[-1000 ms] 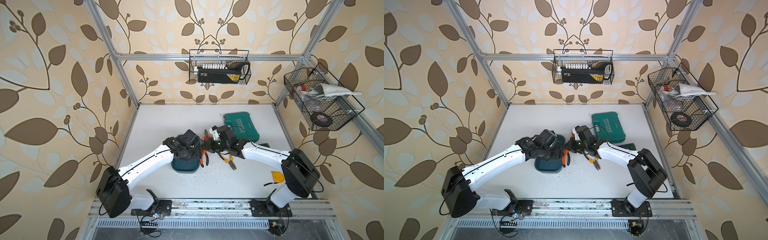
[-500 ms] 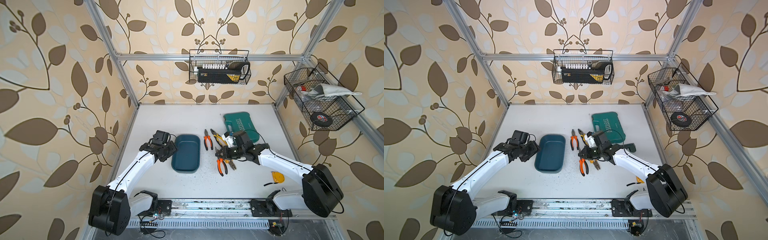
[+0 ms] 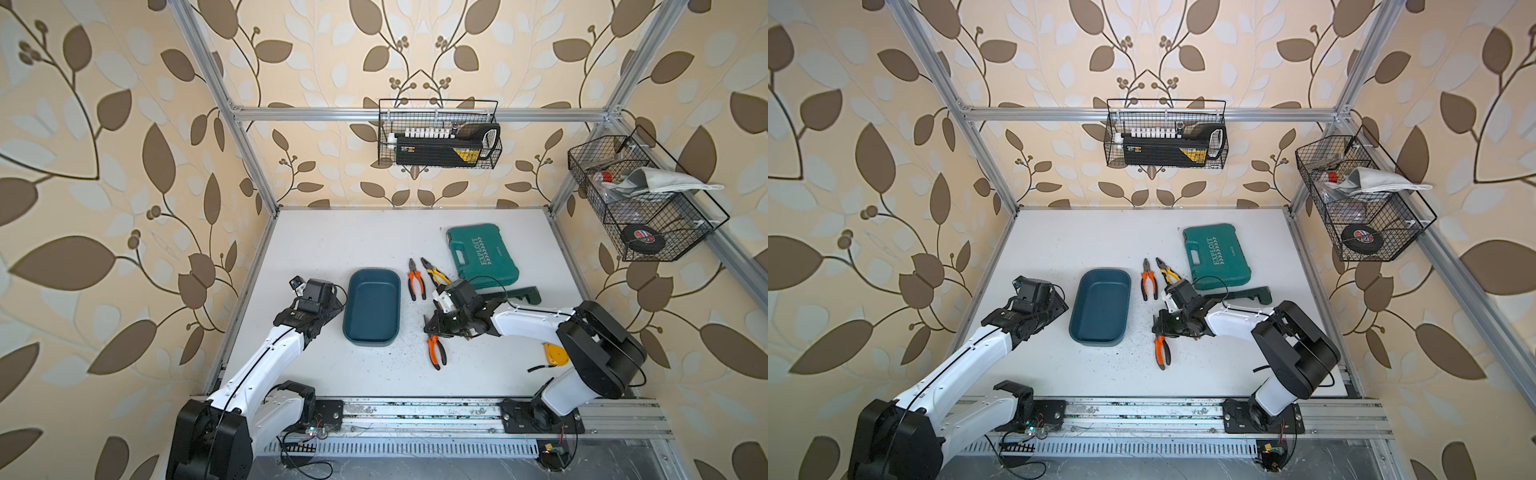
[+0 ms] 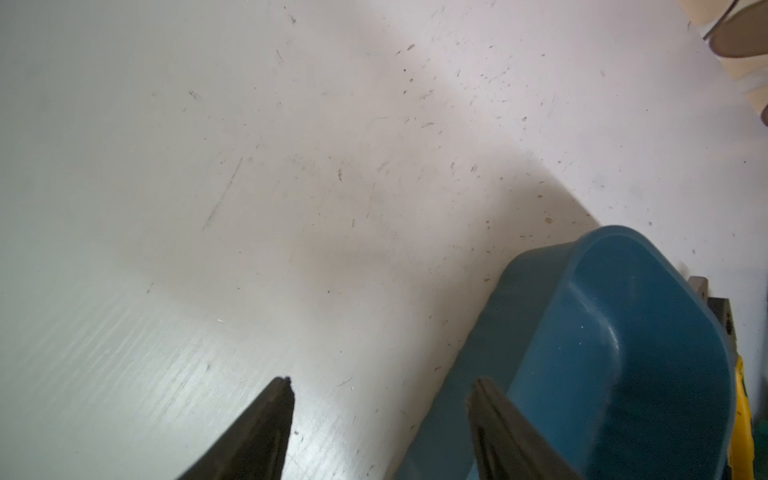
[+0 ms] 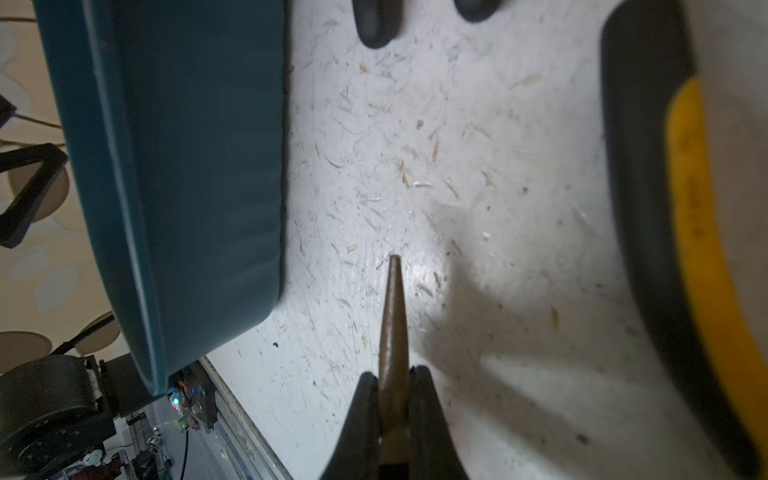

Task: Take the pliers out of the storage box
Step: Place the pliers at the center of the board.

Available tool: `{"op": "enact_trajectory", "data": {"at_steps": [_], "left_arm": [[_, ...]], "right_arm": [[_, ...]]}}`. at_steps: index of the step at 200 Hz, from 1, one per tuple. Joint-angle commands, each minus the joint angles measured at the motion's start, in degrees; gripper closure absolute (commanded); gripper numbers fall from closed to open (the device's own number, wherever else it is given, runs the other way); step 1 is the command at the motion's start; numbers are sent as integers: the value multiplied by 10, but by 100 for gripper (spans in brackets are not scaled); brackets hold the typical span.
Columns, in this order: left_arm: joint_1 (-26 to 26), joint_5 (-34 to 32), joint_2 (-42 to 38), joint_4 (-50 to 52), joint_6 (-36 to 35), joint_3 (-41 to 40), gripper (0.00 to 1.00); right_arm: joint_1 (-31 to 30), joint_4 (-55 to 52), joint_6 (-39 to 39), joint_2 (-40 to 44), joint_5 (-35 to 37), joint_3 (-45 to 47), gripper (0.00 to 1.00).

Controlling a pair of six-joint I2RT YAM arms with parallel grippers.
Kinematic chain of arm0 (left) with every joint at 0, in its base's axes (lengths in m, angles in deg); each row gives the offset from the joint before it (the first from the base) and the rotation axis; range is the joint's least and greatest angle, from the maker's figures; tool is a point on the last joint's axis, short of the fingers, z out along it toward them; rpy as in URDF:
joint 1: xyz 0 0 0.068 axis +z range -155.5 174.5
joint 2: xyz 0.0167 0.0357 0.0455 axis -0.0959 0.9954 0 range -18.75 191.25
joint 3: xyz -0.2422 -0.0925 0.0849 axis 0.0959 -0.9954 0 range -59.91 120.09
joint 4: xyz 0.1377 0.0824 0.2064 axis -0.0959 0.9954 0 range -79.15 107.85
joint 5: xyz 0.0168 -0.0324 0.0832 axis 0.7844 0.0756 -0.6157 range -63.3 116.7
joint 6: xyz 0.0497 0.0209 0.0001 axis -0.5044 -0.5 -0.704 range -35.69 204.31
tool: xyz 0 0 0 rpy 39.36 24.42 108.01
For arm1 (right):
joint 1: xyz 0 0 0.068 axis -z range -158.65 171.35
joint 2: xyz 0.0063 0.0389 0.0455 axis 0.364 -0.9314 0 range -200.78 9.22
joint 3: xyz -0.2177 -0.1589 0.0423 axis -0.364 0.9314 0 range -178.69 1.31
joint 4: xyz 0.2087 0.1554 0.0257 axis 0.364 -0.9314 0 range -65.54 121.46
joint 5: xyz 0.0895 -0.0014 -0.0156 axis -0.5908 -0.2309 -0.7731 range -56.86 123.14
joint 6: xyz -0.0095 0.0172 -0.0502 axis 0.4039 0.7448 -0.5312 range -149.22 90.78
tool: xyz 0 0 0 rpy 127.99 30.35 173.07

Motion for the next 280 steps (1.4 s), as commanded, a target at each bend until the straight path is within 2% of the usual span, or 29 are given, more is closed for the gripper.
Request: {"op": "enact_trajectory", "data": {"at_steps": [1, 81, 142, 203, 229, 256, 266, 280], "left_arm": [[-1, -10, -2, -18, -19, -5, 30], [-1, 3, 84, 4, -29, 39, 29], [-1, 5, 75, -4, -30, 32, 28], [-1, 17, 85, -10, -33, 35, 28], [-1, 22, 86, -11, -33, 35, 28], [-1, 26, 88, -11, -35, 35, 28], [-1, 26, 87, -10, -35, 35, 28], [-1, 25, 84, -9, -36, 35, 28]], "right_arm": [[-8, 68, 32, -16, 6, -9, 100], [-10, 67, 29, -51, 15, -46, 100], [-11, 60, 23, -80, 25, -74, 100], [-11, -13, -11, -92, 93, -87, 100], [-11, -70, -27, -105, 127, -106, 93], [-11, -80, -34, -113, 126, -109, 88], [-12, -79, -36, -113, 126, -109, 82], [-13, -81, -40, -108, 127, -106, 68]]}}
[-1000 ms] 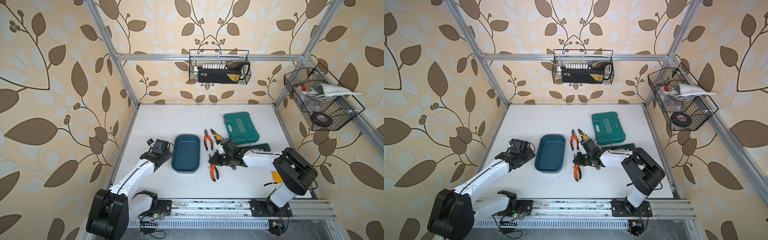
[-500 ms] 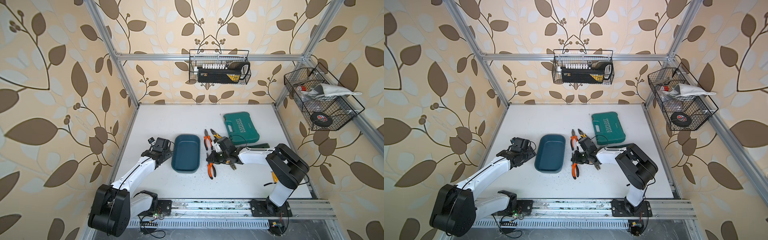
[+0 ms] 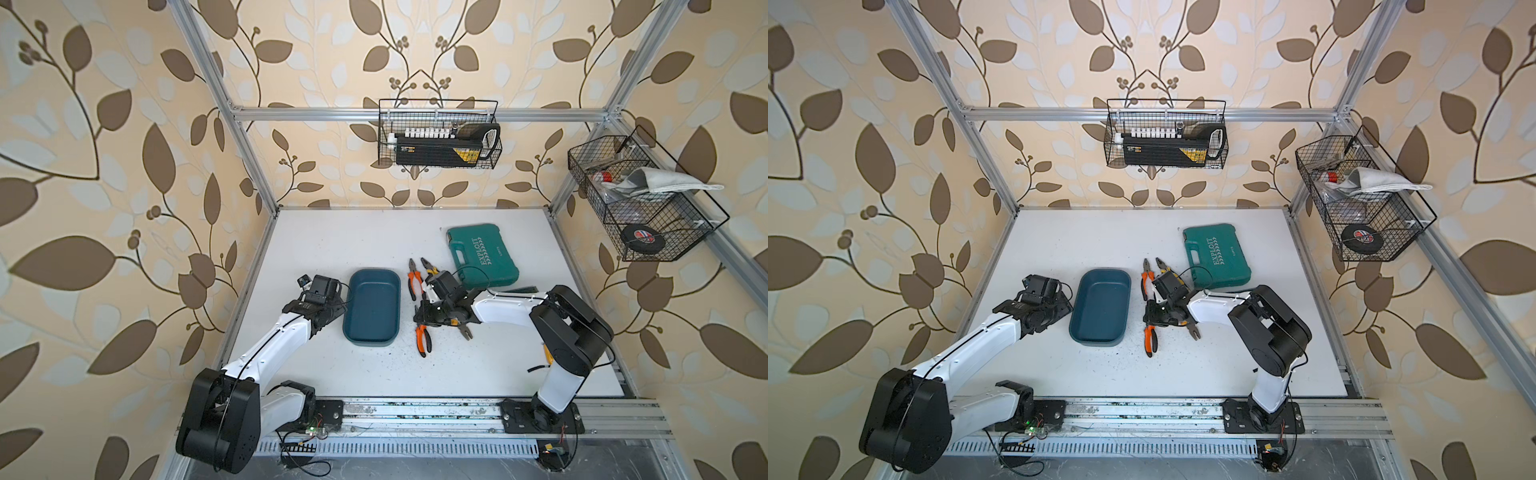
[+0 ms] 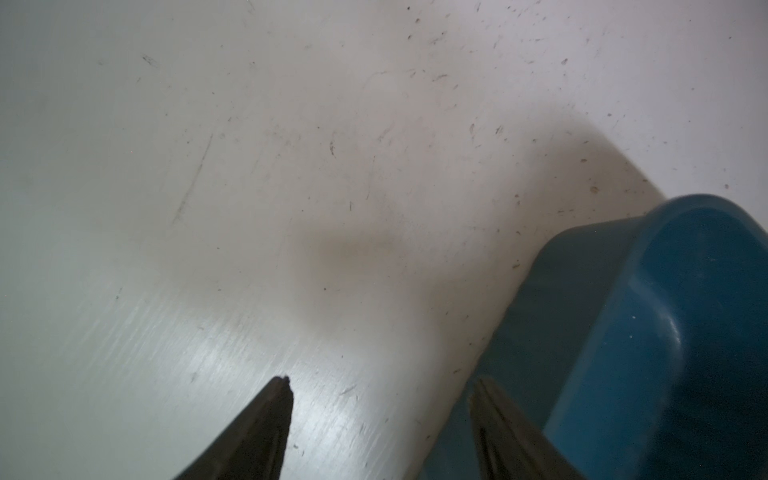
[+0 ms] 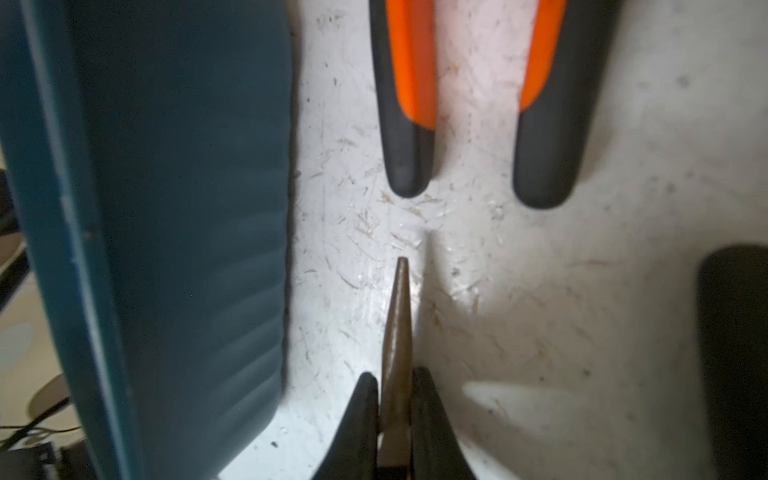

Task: Take the pliers out of the storage box
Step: Place the pliers at the center of the board.

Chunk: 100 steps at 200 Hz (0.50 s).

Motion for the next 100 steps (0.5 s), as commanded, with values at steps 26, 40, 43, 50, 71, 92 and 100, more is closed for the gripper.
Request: {"op": "enact_trajectory", "data": {"at_steps": [26, 40, 43, 50, 71, 92, 100], "left_arm": [[-1, 8, -4, -5, -13, 14, 28], [-1, 9, -5, -4, -14, 14, 28], [-1, 9, -5, -4, -14, 14, 28], [-1, 9, -6, -5, -14, 14, 29], [-1, 10, -8, -7, -14, 12, 29], [-1, 11, -7, -7, -15, 13, 29], [-1, 11, -6, -6, -15, 13, 29]], "right_arm": [[0, -59, -33, -5, 74, 5, 57], [-1, -62, -32, 6, 75, 5, 57], [-2, -63, -31, 9, 76, 5, 57], [-3, -66, -31, 16, 80, 6, 57], [-5, -76, -32, 36, 89, 5, 57], [-5, -90, -36, 56, 94, 2, 57], [-7, -98, -39, 64, 99, 1, 57]]}}
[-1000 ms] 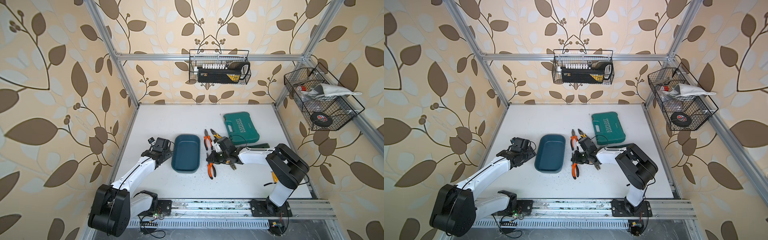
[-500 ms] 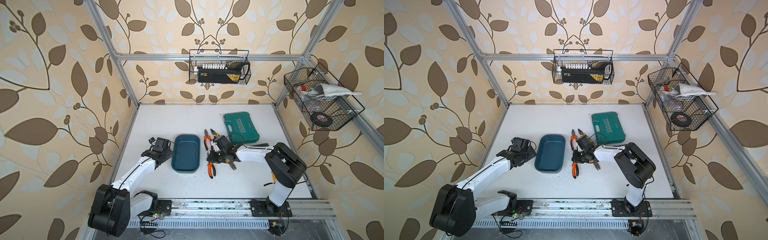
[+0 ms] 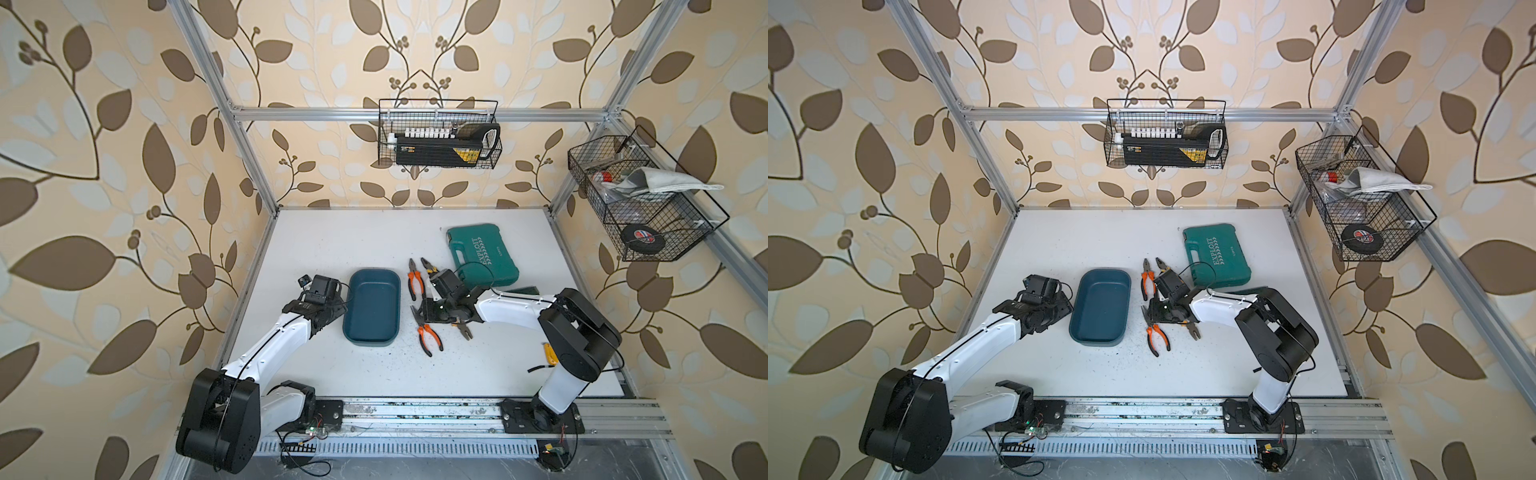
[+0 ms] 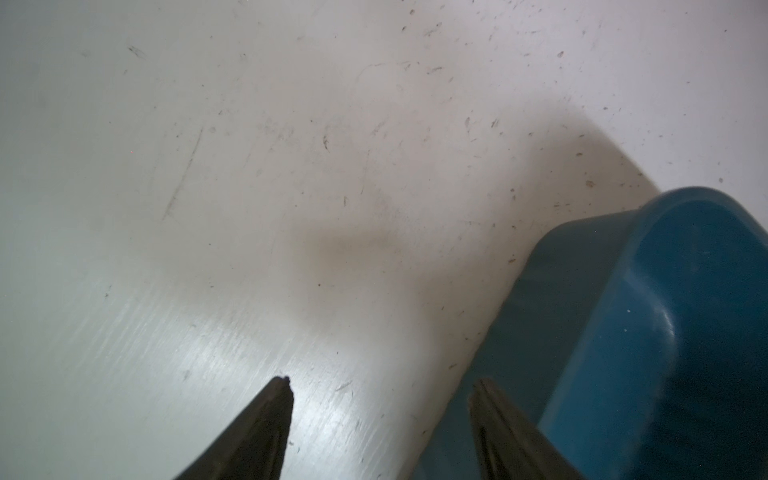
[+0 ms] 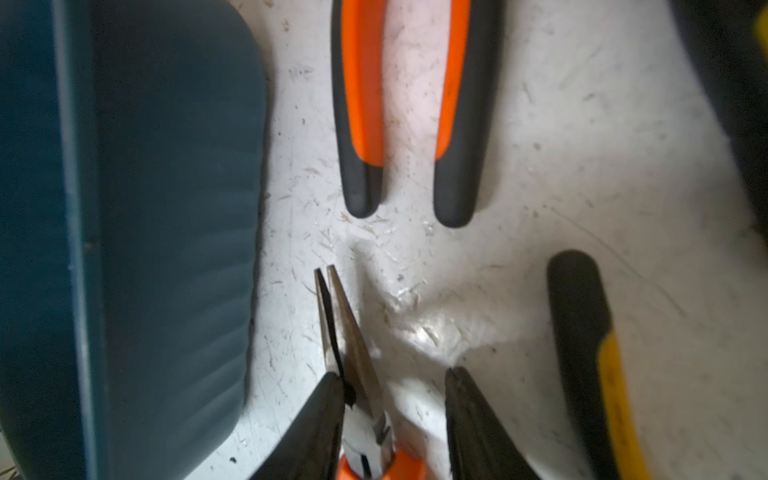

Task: Take the pliers out of the storage box
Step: Place the pliers at the center of the board.

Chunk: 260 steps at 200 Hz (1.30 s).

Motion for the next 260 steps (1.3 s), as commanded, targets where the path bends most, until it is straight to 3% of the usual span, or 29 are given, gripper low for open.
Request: {"op": "enact_trajectory", "data": {"at_steps": [1, 24, 64, 100, 152, 260], "left_arm": [[-1, 1, -6, -6, -14, 13, 29], [-1, 0, -7, -5, -14, 13, 29], [-1, 3, -8, -7, -13, 14, 29], [-1, 3, -7, -6, -15, 13, 29], [-1, 5, -3, -7, -16, 15, 29], [-1, 11, -2, -8, -20, 16, 29]], "right_arm": [[-6, -44, -14, 32, 29, 6, 57], [-39, -96, -51, 48, 68, -17, 56], [-140, -218, -114, -5, 241, -95, 55], [-152, -228, -101, -65, 317, -123, 55], [-149, -219, -94, -138, 322, -155, 56], [-114, -228, -80, -105, 311, -175, 56]]}}
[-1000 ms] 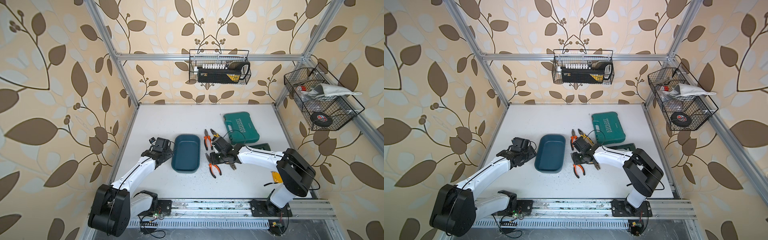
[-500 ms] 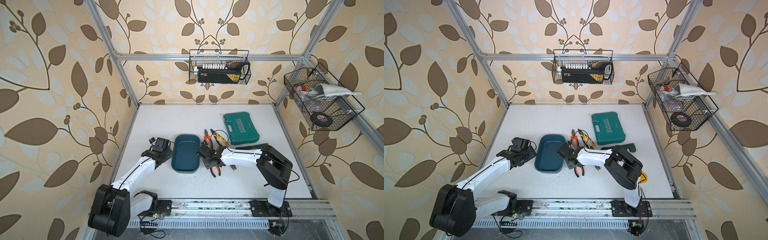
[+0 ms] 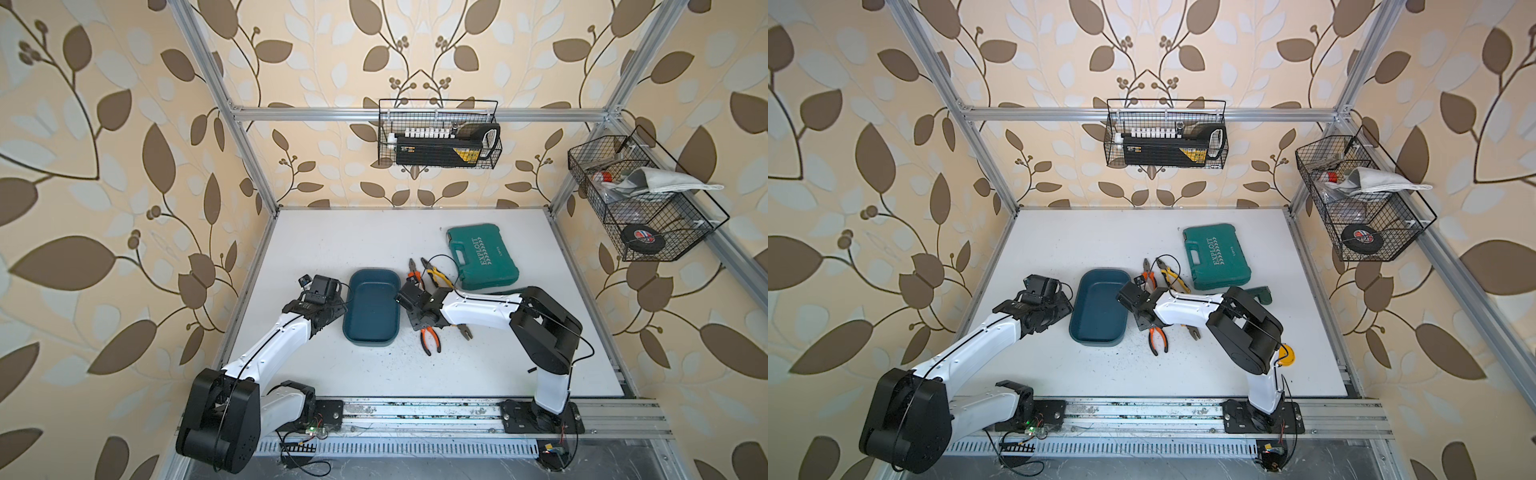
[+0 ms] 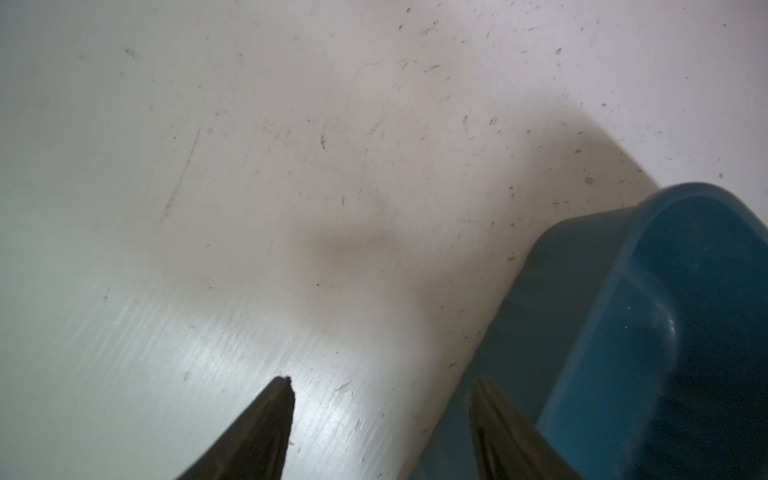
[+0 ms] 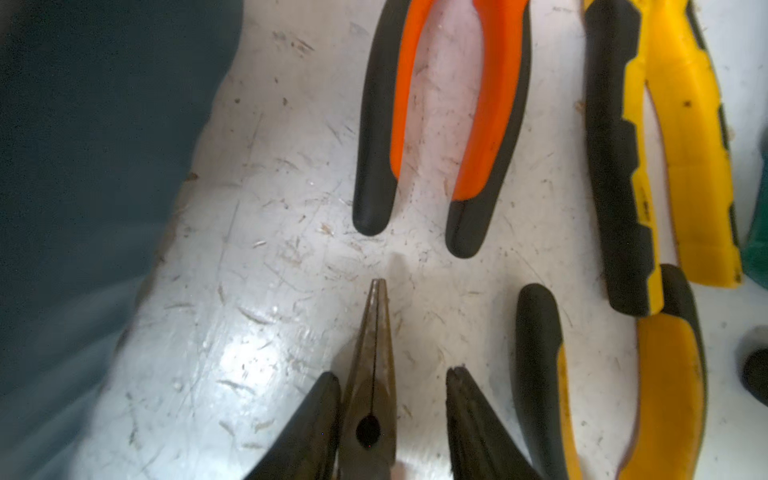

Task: Take the pliers out of the storage box
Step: Place the pliers at the center of the board.

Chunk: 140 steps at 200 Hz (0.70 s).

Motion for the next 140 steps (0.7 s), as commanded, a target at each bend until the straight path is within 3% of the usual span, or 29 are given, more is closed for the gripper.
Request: {"op": "enact_trajectory", "data": {"at_steps": [1, 18, 30, 45, 48, 77, 102, 140], "left_arm": [[-1, 9, -2, -8, -14, 16, 29], [-1, 11, -3, -8, -15, 16, 30], [-1, 12, -7, -8, -17, 16, 30], [-1, 10, -20, -12, -17, 10, 28], [-1, 10, -24, -13, -17, 8, 28], [-1, 10, -66, -34, -19, -15, 23], [-1, 13, -93, -60, -13, -38, 2], [-2, 74, -104, -138, 8, -82, 1]], "right_arm": [[12, -37, 7, 5, 0, -14, 56], [14, -32, -2, 29, -2, -24, 54], [14, -27, -12, 56, -1, -29, 40], [14, -8, -24, 100, 12, -20, 5], [16, -3, -29, 109, 15, -17, 1], [42, -3, -72, 187, 19, -26, 0], [79, -26, -98, 259, 28, -45, 0], [186, -9, -107, 364, -26, -8, 1]]}}
